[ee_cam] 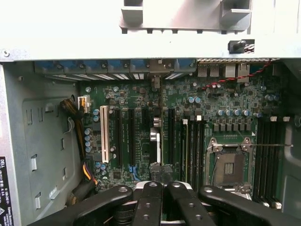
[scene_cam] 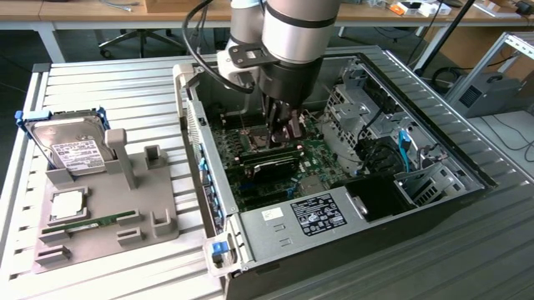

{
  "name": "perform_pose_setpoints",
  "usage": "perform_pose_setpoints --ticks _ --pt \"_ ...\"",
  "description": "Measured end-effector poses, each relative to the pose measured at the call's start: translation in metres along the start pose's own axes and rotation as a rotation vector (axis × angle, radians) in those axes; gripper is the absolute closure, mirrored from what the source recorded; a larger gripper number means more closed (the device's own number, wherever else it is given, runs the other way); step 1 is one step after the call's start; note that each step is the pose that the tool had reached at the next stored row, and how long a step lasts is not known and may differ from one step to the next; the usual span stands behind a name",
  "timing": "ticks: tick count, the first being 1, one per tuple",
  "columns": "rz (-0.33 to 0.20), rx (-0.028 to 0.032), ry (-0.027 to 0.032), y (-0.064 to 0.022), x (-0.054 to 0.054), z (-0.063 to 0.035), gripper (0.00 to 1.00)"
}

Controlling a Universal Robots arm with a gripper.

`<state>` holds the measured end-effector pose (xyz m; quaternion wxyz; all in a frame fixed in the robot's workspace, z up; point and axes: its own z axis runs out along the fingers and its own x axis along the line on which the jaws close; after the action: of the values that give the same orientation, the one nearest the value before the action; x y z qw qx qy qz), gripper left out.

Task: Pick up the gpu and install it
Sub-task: 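Press down on the gpu until it lock into place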

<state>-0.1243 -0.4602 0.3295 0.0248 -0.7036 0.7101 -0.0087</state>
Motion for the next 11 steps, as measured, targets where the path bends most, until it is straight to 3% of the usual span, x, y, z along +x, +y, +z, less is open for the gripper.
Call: perform_pose_setpoints --ticks 11 --pt "0.0 0.0001 0.0 0.0011 0.0 0.0227 0.89"
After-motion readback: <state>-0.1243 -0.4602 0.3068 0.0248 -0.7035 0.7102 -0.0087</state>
